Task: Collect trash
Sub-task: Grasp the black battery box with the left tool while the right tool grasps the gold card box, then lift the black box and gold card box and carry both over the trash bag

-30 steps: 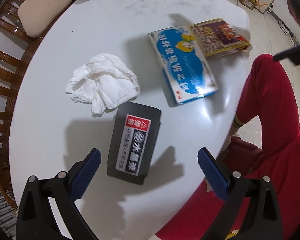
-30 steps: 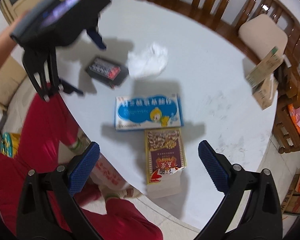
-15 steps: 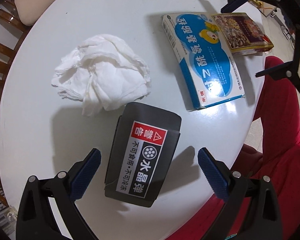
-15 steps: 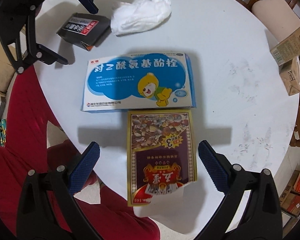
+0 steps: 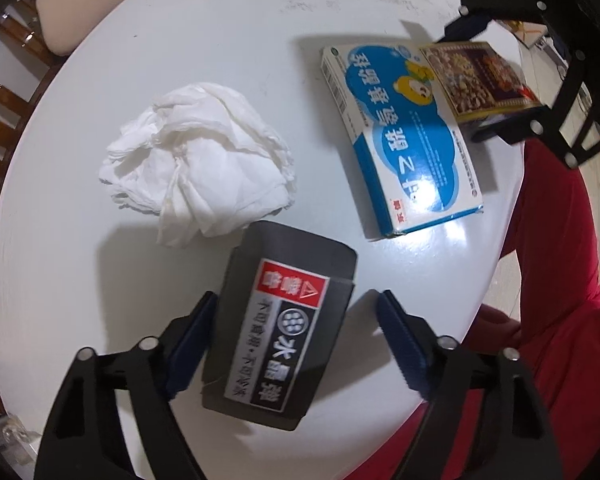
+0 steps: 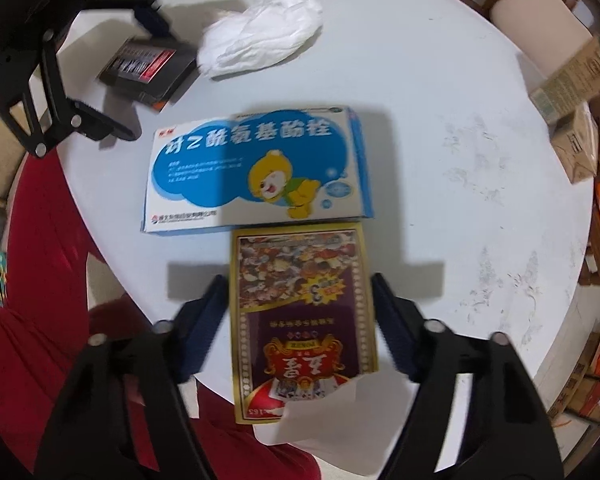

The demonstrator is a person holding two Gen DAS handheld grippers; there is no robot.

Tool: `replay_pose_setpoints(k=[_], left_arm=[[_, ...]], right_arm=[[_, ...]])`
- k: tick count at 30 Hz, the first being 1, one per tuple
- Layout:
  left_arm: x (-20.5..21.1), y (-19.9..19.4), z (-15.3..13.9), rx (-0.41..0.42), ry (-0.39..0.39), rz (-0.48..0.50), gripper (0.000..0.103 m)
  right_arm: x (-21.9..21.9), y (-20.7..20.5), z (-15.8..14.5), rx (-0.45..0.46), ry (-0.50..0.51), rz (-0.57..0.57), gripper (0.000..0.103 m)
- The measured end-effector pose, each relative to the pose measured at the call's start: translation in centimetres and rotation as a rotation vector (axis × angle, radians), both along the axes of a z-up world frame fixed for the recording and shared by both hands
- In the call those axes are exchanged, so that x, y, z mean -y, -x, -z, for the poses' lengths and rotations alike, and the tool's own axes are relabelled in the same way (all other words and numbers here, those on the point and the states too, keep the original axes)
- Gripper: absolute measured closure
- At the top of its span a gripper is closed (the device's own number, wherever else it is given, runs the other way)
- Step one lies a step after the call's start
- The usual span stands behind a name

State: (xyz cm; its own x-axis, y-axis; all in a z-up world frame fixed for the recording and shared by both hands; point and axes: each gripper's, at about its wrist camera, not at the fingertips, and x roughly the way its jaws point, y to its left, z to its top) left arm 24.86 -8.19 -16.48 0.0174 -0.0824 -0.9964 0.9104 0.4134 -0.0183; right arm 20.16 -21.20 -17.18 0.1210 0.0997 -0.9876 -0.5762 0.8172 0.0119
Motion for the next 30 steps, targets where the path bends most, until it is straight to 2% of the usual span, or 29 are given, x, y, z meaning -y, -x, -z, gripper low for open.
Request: replay_pose_setpoints(k=[3,9,12,14,18,21,24,27,30], left_arm=[[-0.3,0.0,-0.4,0.007,0.015,-0.057,0.041],[-1.3,0.7,-0.7,0.046,0.036,-0.207,0.048],[-2.1,0.9,-0.7,0.064,0.021,-0.325,0.049],[-2.6,0.8,-0.7,0.065,0.02,-0.37,0.049],[-4.2,1.2,-0.8,0.095,0.033,-0.458,0.05],[-5.4,1.8,-1.3,0.144,0.042,-0.512,0.05],[-6.4,3.0,-2.4,0.179,0.093,-0.552,0.05],[-7.3,4.6,-3.9,0.222,0.139,-0.566,0.05],[-7.6,6.3,-5.1,0.281,0.151,-0.582,0.05]], right_arm=[[0.5,-0.1,-0.2,0.015,-0.002,0.052,0.043],[0.5,1.2,-0.5,0.096,0.04,0.138,0.043],[0.9,1.8,-0.4,0.171,0.106,0.242,0.043],[2.0,2.0,-0.8,0.155,0.041,0.328,0.043],[3.3,3.0,-2.6,0.222,0.024,0.407,0.043],[3.6,4.2,-4.2,0.276,-0.014,0.439,0.044],[3.8,5.6,-6.2,0.37,-0.004,0.452,0.043],[3.3,6.7,-8.0,0.437,-0.04,0.474,0.043],[2.8,8.1,-9.6,0.485,-0.072,0.489,0.043]])
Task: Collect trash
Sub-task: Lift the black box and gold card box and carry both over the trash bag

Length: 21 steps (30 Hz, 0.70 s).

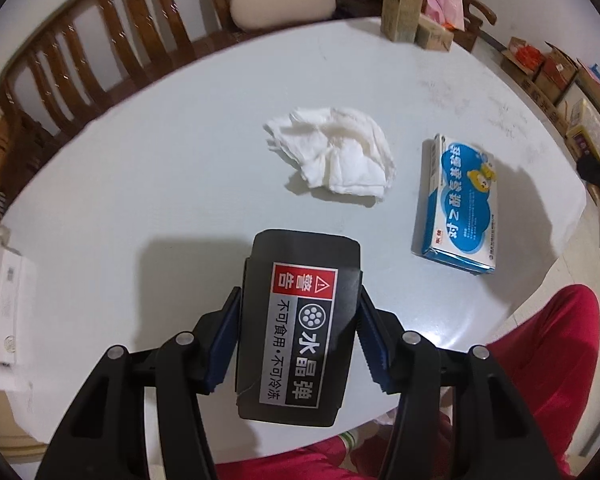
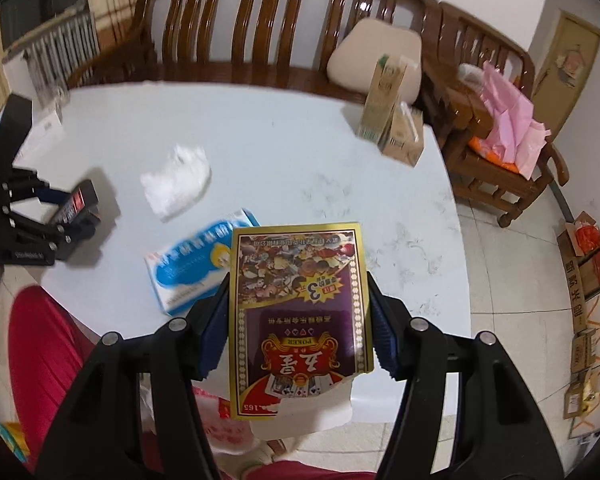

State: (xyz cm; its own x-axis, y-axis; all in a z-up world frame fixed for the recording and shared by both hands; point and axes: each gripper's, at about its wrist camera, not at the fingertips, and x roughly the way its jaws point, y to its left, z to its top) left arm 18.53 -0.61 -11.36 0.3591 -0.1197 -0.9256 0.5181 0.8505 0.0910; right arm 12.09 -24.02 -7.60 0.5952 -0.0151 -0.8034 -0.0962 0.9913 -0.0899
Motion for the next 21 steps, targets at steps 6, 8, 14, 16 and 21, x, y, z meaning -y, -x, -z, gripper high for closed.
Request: replay_pose_setpoints(k=[6,8,14,16,21], left_arm=[[0.0,3.0,-2.8,0.091,0.009,-0.029,0.05],[-0.1,3.7,-3.8,0.1,0.029,-0.034,0.05],[-1.0,6.4,-6.5,0.108,0.1,-0.051,0.05],[-1.3,7.5,-7.4,0.117,0.121,-0.055,0.05],[-1.8,10.0,-8.9,0.145,0.149,-0.079,0.05]], right_arm=[[-1.5,2.5,-4.2,0.111,-0.015,0.003,0.043],[-2.0,3.6,-5.6,0.153,-0.016,0.0,0.043],[-3.3,6.8,-8.7,0.231,-0.03,-0.021,0.043],[-3.7,8.1,-9.4,0.254,-0.033,-0.029,0.043],[-4.7,10.9,-10.7,0.293,-0.052,-0.06,0.043]])
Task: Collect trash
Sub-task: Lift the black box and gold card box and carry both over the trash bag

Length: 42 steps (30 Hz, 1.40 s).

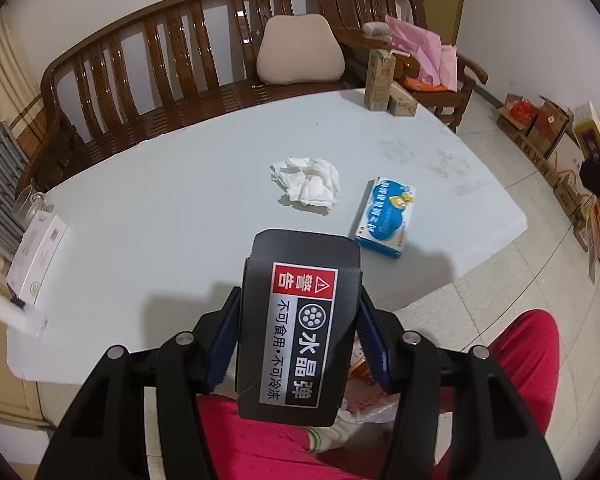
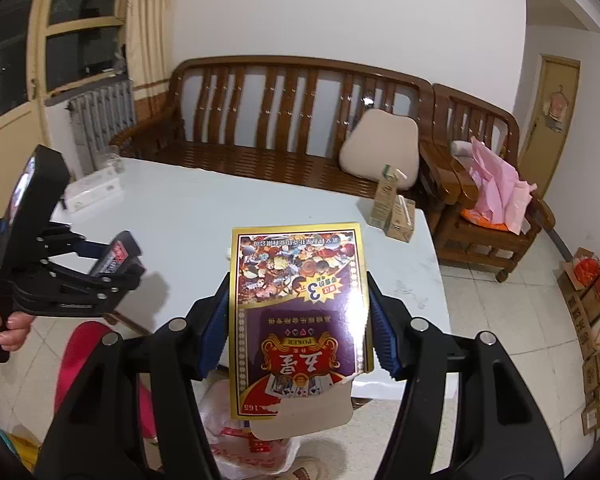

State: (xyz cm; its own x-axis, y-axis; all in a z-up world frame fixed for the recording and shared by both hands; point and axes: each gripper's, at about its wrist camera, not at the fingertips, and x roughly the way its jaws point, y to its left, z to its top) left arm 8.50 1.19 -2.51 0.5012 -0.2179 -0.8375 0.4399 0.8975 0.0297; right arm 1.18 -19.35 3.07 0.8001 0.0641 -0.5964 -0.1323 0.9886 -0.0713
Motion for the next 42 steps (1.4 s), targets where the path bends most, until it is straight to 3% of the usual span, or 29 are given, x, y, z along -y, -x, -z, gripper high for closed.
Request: replay_pose_setpoints(k=[12,21,35,42], left_arm=[[0.1,5.3,-0.9,0.038,0.062,-0.034,0.05],[0.5,7.8,-0.5,0.068,0.044,-0.035,0.05],[1.2,9.4,0.6,0.084,0.045,-0.002,0.05],[1.8,8.7,2.4,0.033,0.052,0.006,0.05]], right_arm=[[-2.2,6.3,-1.6,0.07,0.005,-0.076,0.043],[-4.0,8.7,-0.9,0.069,0.013,-0.114,0.043],[-4.8,9.4,1.4,0.012,0.014,-0.103,0.043],[-5.2,9.1,3.1,-0.025,0.012,-0.099,0.043]])
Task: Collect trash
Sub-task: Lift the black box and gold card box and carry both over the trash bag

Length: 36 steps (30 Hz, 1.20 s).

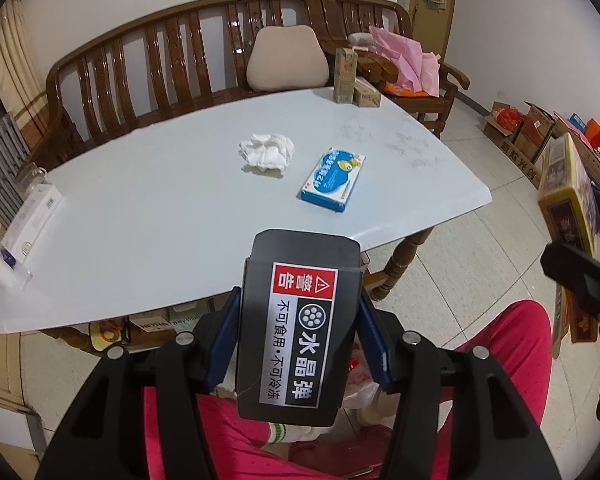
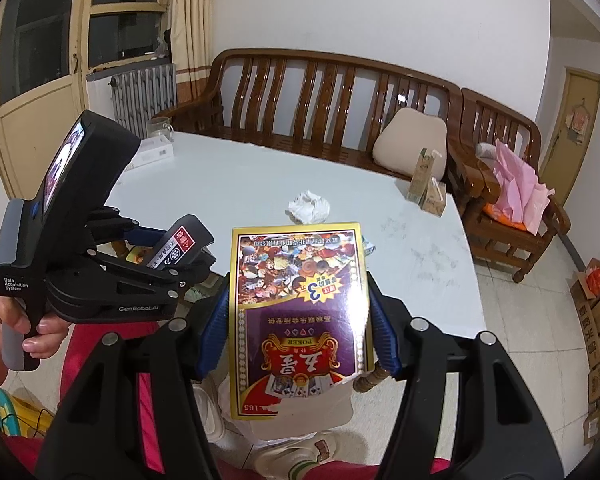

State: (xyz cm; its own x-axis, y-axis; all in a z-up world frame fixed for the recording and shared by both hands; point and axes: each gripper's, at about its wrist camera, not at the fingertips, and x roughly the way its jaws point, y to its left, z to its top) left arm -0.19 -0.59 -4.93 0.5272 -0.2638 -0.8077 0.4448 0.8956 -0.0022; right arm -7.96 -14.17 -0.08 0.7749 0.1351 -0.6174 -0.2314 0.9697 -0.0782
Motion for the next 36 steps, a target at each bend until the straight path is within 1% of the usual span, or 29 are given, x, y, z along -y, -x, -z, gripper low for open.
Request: replay_pose_setpoints(k=[11,16,23,27,30,36], left_arm=[[1.2,-1.8,4.4,-0.115,0.004,-0.016,0.05],[1.5,-2.7,6.7,-0.178,0.008,-0.034,0.05],[1.7,-4.3,10.1,-0.28,0.034,-0.067,0.05],[1.8,-5.2,12.9,-0.352,0.056,-0.089,0.05],[1.8,-5.9,15.0,-0.408,0.075,-0.1,0.05],[2.1,-7.2,19.4,-0.497,0.067,-0.128,0.05]], right_arm=[[-0.2,-1.4,4.4,-0.091,-0.018,0.02,0.043],[-0.2,-2.0,6.7,-0.134,-0.024,0.031,0.043],[0.4,-2.8,10.2,-0.189,-0.038,0.065,0.043],[1.0,-3.5,12.5,-0.229,-0.052,0.091,0.043],[1.5,-4.1,14.9,-0.272,-0.053,0.116,0.043],[2.1,-5.4,19.0,-0.345,-0.057,0.144,0.043]])
